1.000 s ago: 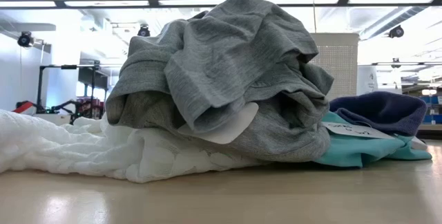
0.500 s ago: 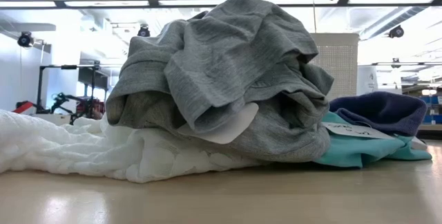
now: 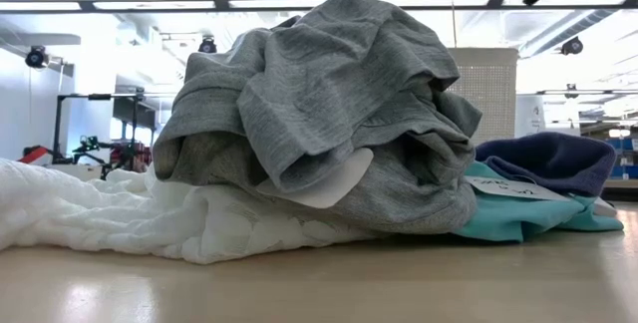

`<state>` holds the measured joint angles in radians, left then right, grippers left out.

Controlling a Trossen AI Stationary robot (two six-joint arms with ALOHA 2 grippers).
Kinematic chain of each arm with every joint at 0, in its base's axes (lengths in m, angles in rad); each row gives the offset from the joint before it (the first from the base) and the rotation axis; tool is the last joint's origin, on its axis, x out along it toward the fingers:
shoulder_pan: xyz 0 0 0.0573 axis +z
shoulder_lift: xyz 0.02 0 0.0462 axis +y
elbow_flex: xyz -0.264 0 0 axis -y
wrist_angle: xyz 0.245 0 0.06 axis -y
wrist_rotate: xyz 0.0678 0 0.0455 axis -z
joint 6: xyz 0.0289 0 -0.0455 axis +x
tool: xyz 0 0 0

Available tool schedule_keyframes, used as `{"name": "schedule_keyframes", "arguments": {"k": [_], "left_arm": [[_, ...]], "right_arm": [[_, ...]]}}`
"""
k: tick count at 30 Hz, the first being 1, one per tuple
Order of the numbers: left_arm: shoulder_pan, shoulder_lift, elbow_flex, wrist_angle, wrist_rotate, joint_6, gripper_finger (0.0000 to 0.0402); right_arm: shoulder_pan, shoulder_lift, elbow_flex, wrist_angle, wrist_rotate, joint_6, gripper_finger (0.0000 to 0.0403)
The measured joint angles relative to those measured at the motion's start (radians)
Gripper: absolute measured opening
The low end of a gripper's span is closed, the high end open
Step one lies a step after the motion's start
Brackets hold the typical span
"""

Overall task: Sort clothes
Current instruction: Put the gray sock into the white laundry bin

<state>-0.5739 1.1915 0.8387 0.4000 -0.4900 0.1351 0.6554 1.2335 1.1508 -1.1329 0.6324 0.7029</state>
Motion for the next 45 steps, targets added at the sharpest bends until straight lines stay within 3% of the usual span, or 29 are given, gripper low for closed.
{"name": "schedule_keyframes", "arguments": {"k": [6,12,14,19,27,32,37,45], "left_arm": [[0.0,0.0,0.0,0.001,0.0,-0.002,0.0036],[0.001,0.0,0.0,0.003,0.0,-0.001,0.0036],[0.001,0.0,0.0,0.004,0.0,-0.001,0.0036],[0.002,0.0,0.0,0.004,0.0,0.002,0.0036],[0.003,0.0,0.0,0.004,0.0,0.003,0.0036],[0.01,0.0,0.0,0.005,0.0,0.004,0.0036],[0.011,0.0,0.0,0.006,0.0,0.004,0.0036],[0.013,0.0,0.0,0.003,0.0,0.005,0.0036]], "right_arm": [[0.12,0.0,-0.117,0.138,0.039,0.1,0.0],[0.136,0.012,-0.253,0.521,-0.005,-0.025,0.0],[0.122,0.029,-0.264,0.566,-0.006,-0.069,0.0],[0.119,0.08,-0.271,0.553,-0.003,-0.085,0.0021],[0.099,0.197,-0.273,0.484,0.08,-0.084,0.0116],[0.073,0.264,-0.273,0.436,0.145,-0.083,0.0155],[0.031,0.302,-0.278,0.398,0.157,-0.068,0.0161],[-0.02,0.324,-0.295,0.405,0.153,-0.112,0.0127]]}}
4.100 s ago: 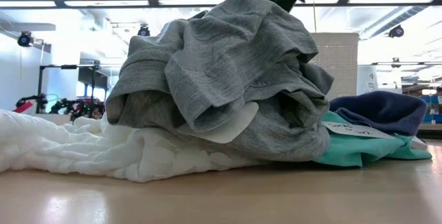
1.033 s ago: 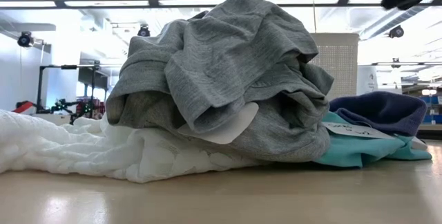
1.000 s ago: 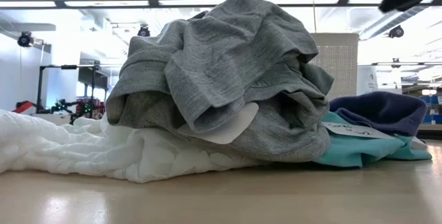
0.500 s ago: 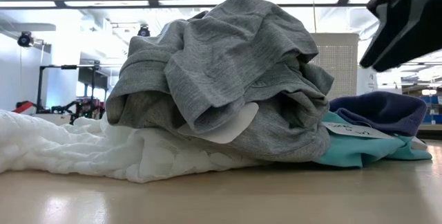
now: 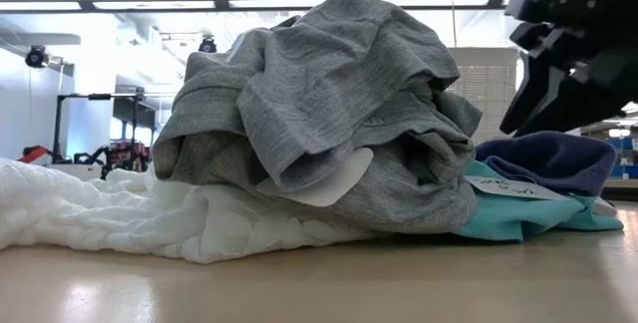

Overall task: Sort clothes
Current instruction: Put the gray sock into the white laundry bin

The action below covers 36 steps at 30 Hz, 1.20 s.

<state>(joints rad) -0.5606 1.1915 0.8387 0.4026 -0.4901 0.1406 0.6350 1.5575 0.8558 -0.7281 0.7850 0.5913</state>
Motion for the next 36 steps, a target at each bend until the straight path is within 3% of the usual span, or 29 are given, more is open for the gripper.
{"name": "schedule_keyframes", "arguments": {"k": [14,19,21,31,36], "left_arm": [[0.0,0.0,0.0,0.0,0.0,-0.002,0.0036],[0.0,0.0,0.0,0.0,0.0,-0.002,0.0036],[0.0,0.0,0.0,0.0,0.0,-0.003,0.0036],[0.0,0.0,0.0,0.0,0.0,-0.003,0.0036],[0.0,0.0,0.0,0.0,0.0,-0.003,0.0036]], "right_arm": [[-0.055,0.019,0.0,0.042,-0.082,-0.066,0.007],[-0.053,0.011,0.004,0.046,-0.096,-0.082,0.0011],[-0.048,0.001,0.019,0.046,-0.111,-0.084,0.0007],[0.01,-0.041,0.211,-0.007,-0.101,-0.173,0.0001],[0.044,-0.042,0.344,-0.095,-0.028,-0.22,0.0001]]}}
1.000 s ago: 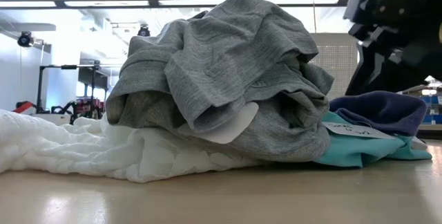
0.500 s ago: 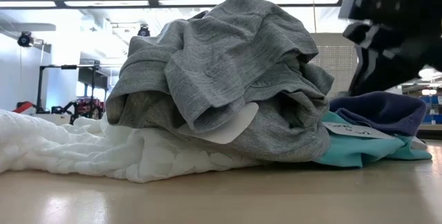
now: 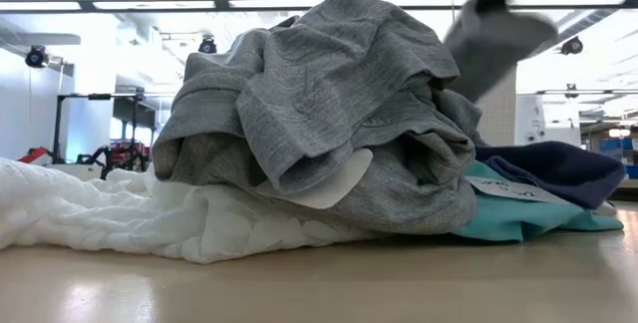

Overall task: Sort clothes
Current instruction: Put the gray sock into the white laundry bin

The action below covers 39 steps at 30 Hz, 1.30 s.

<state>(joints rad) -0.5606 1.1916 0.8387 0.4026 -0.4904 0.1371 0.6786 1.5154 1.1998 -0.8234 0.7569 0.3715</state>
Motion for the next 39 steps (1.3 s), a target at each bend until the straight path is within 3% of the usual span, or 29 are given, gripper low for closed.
{"name": "schedule_keyframes", "arguments": {"k": [12,30,39], "left_arm": [[0.0,0.0,0.0,0.0,0.0,-0.001,0.0036],[0.0,0.001,-0.011,0.015,0.0,-0.016,0.0036],[0.004,0.001,-0.017,0.037,0.0,-0.016,0.0036]], "right_arm": [[0.051,0.0,0.304,-0.229,0.207,-0.056,0.0],[0.034,0.0,0.625,-0.219,0.525,-0.462,0.0],[-0.091,0.0,0.803,-0.212,0.594,-0.691,0.0]]}}
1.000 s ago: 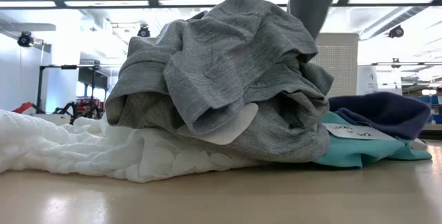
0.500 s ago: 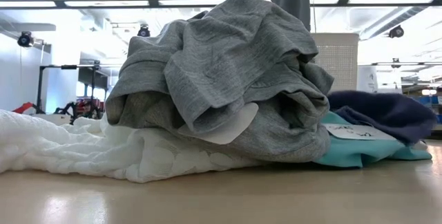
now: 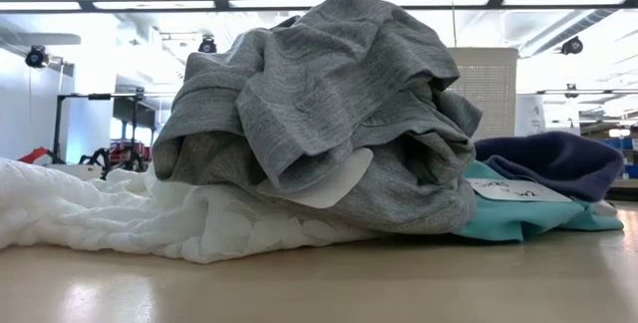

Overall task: Sort clothes
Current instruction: Put the gray sock into the white laundry bin

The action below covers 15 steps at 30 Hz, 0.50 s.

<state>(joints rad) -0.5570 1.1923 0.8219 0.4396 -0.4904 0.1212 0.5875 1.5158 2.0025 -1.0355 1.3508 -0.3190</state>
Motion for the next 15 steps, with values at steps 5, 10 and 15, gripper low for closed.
{"name": "schedule_keyframes", "arguments": {"k": [5,10,15], "left_arm": [[0.001,0.0,0.0,0.012,0.0,0.0,0.0036],[0.001,0.0,0.0,0.011,0.0,0.0,0.0036],[0.003,0.0,0.0,0.01,0.0,0.0,0.0036]], "right_arm": [[-0.136,0.0,0.075,0.005,-0.011,-0.114,0.0],[-0.294,0.0,0.116,0.081,-0.075,-0.242,0.0],[-0.445,0.0,0.132,0.194,-0.247,-0.322,0.0]]}}
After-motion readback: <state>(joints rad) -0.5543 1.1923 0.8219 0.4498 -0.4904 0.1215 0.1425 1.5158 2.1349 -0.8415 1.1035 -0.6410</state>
